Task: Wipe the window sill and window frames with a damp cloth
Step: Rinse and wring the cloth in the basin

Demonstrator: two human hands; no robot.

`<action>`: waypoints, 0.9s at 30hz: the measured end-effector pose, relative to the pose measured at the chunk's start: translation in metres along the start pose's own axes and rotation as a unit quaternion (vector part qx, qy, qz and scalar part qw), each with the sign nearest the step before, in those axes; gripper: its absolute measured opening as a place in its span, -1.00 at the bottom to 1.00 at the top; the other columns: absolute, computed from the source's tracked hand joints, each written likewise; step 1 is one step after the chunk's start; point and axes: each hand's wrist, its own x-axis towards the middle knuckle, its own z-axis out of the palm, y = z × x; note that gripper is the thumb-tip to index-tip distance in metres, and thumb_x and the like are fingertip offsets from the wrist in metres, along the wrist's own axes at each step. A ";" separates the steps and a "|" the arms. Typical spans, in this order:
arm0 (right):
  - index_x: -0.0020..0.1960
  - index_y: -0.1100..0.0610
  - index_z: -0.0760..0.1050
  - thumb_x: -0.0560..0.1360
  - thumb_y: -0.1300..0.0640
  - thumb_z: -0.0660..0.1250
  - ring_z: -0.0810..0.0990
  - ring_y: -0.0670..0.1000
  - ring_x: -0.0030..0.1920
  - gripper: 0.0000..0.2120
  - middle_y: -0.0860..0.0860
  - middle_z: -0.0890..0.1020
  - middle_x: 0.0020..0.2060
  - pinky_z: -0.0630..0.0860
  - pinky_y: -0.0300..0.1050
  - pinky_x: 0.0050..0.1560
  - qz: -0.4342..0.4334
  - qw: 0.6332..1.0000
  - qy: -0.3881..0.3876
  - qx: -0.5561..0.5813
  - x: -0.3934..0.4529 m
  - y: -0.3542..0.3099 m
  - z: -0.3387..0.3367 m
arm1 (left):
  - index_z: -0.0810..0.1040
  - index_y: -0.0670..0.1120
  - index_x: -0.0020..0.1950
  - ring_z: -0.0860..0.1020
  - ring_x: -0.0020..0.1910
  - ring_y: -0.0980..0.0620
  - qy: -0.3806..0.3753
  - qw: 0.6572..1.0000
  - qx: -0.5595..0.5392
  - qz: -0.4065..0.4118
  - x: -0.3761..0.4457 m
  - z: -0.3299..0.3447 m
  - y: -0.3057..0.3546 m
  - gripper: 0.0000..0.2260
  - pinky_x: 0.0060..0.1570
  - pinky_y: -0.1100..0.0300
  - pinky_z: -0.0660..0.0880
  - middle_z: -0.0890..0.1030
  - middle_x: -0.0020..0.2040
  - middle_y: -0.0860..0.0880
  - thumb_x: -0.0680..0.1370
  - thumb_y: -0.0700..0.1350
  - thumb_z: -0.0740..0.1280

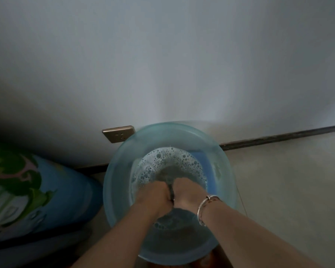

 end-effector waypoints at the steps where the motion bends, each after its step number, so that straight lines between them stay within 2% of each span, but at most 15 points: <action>1: 0.02 0.22 0.54 0.50 0.29 0.29 0.63 0.14 0.01 -0.88 0.13 0.64 -0.03 0.57 -0.06 0.00 -0.013 0.999 0.031 -0.038 0.000 0.001 0.001 | 0.64 -0.14 -0.15 0.61 -0.18 -0.07 -0.008 0.999 -0.051 -0.013 0.002 0.002 0.000 -0.86 -0.27 0.21 0.43 0.67 -0.13 -0.13 0.45 -0.14 0.30; 4: 0.13 0.21 0.49 0.53 0.30 0.22 0.63 0.16 0.02 -0.80 0.12 0.63 0.02 0.52 -0.03 -0.10 -0.074 0.981 0.106 -0.143 0.002 0.003 -0.001 | 0.49 -0.11 -0.39 0.43 -0.46 0.05 -0.086 0.957 -0.271 -0.054 0.014 0.007 -0.006 -0.79 -0.43 0.29 0.36 0.59 -0.34 -0.17 0.46 -0.17 0.32; 6: 0.12 0.19 0.42 0.54 0.26 0.22 0.62 0.16 -0.03 -0.84 0.11 0.61 -0.01 0.45 -0.05 -0.21 -0.123 0.967 0.155 -0.161 0.004 0.007 -0.004 | 0.42 -0.06 -0.36 0.34 -0.48 0.07 -0.186 0.910 -0.359 -0.097 0.017 0.000 -0.009 -0.78 -0.46 0.29 0.35 0.42 -0.43 -0.06 0.46 -0.14 0.37; 8: 0.10 0.18 0.39 0.54 0.25 0.22 0.59 0.14 -0.03 -0.85 0.10 0.58 -0.02 0.41 -0.05 -0.23 -0.140 0.958 0.185 -0.168 0.004 0.006 -0.006 | 0.38 -0.08 -0.34 0.32 -0.49 0.07 -0.221 0.892 -0.378 -0.112 0.018 -0.005 -0.011 -0.77 -0.50 0.29 0.34 0.35 -0.44 -0.02 0.47 -0.17 0.36; 10: 0.09 0.14 0.42 0.49 0.26 0.26 0.55 0.11 0.01 -0.82 0.08 0.58 -0.02 0.44 -0.06 -0.16 -0.107 0.964 0.207 -0.129 0.005 0.004 -0.005 | 0.45 -0.12 -0.28 0.44 -0.46 0.00 -0.137 0.924 -0.344 -0.094 0.020 -0.008 -0.009 -0.86 -0.48 0.26 0.42 0.46 -0.40 -0.06 0.48 -0.19 0.31; 12: 0.03 0.09 0.47 0.43 0.26 0.29 0.57 0.07 -0.05 -0.81 0.04 0.60 -0.10 0.48 -0.09 -0.16 -0.033 0.979 0.196 -0.042 0.009 -0.004 -0.007 | 0.51 -0.06 -0.12 0.58 -0.19 -0.07 0.030 0.968 -0.245 -0.056 0.020 -0.008 -0.011 -0.96 -0.28 0.16 0.48 0.59 -0.16 -0.07 0.48 -0.16 0.28; 13: -0.04 0.07 0.49 0.41 0.27 0.30 0.58 0.04 -0.15 -0.83 0.02 0.60 -0.19 0.50 -0.12 -0.23 0.003 0.987 0.156 0.036 0.013 -0.006 -0.010 | 0.48 -0.01 0.00 0.56 -0.04 -0.07 0.110 0.980 -0.165 -0.032 0.018 -0.006 -0.014 -0.87 -0.18 0.11 0.49 0.57 -0.01 -0.04 0.49 -0.17 0.28; 15: -0.22 0.12 0.45 0.39 0.32 0.28 0.46 -0.06 -0.45 -0.88 -0.01 0.50 -0.41 0.39 -0.24 -0.47 0.040 0.971 -0.032 0.232 0.019 -0.007 -0.016 | 0.33 0.01 0.19 0.47 0.08 -0.04 0.200 0.978 -0.028 0.050 0.015 -0.001 -0.020 -0.62 -0.17 0.09 0.51 0.44 0.15 0.00 0.45 -0.20 0.37; 17: -0.30 0.16 0.35 0.40 0.38 0.22 0.25 -0.12 -0.57 -0.83 0.00 0.38 -0.48 0.17 -0.31 -0.55 0.056 0.913 -0.210 0.346 0.015 -0.005 -0.026 | 0.30 0.01 0.18 0.50 0.02 0.00 0.212 0.966 0.063 0.135 0.013 0.002 -0.025 -0.48 -0.34 0.16 0.48 0.45 0.13 0.02 0.35 -0.16 0.49; 18: -0.32 0.16 0.32 0.41 0.38 0.20 0.21 -0.13 -0.57 -0.80 0.01 0.35 -0.47 0.12 -0.32 -0.54 0.058 0.898 -0.256 0.353 0.012 -0.003 -0.030 | 0.33 0.00 0.16 0.51 -0.01 -0.01 0.200 0.962 0.089 0.165 0.013 0.002 -0.026 -0.54 -0.34 0.15 0.46 0.48 0.10 0.01 0.36 -0.14 0.47; 19: -0.35 0.16 0.32 0.40 0.37 0.21 0.21 -0.13 -0.56 -0.79 0.01 0.35 -0.47 0.13 -0.32 -0.53 0.059 0.902 -0.273 0.329 0.010 -0.001 -0.030 | 0.37 -0.02 0.13 0.53 0.00 -0.04 0.181 0.959 0.109 0.191 0.013 -0.001 -0.025 -0.67 -0.28 0.11 0.44 0.51 0.09 -0.01 0.44 -0.13 0.40; 21: -0.37 0.14 0.37 0.38 0.31 0.25 0.30 -0.07 -0.52 -0.82 0.01 0.40 -0.48 0.22 -0.27 -0.47 0.056 0.951 -0.217 0.214 0.010 -0.002 -0.025 | 0.47 -0.07 0.10 0.57 0.01 -0.11 0.144 0.954 0.160 0.207 0.014 -0.012 -0.020 -0.86 -0.20 0.09 0.38 0.58 0.07 -0.06 0.55 -0.16 0.24; 23: -0.29 0.13 0.48 0.39 0.25 0.29 0.49 0.01 -0.36 -0.89 0.05 0.55 -0.37 0.40 -0.21 -0.36 0.028 0.991 -0.083 0.097 0.012 -0.008 -0.018 | 0.56 -0.08 0.06 0.61 0.01 -0.12 0.115 0.959 0.204 0.161 0.018 -0.019 -0.012 -0.81 -0.14 0.10 0.43 0.64 0.04 -0.08 0.56 -0.20 0.19; 25: -0.09 0.12 0.55 0.47 0.24 0.26 0.61 0.08 -0.11 -0.89 0.07 0.65 -0.11 0.52 -0.12 -0.12 0.016 0.999 0.039 0.008 0.012 -0.014 -0.017 | 0.60 -0.06 0.06 0.61 0.05 -0.10 0.092 0.980 0.163 0.070 0.021 -0.018 -0.004 -0.79 -0.05 0.10 0.49 0.65 0.06 -0.06 0.55 -0.17 0.19; 27: 0.07 0.15 0.55 0.54 0.27 0.19 0.62 0.12 0.04 -0.80 0.09 0.64 0.03 0.52 -0.05 -0.01 -0.014 0.989 0.115 -0.090 0.011 -0.017 -0.019 | 0.60 -0.04 0.08 0.60 0.09 -0.07 0.072 0.995 0.068 -0.006 0.022 -0.020 -0.003 -0.78 0.03 0.09 0.50 0.64 0.08 -0.05 0.53 -0.09 0.22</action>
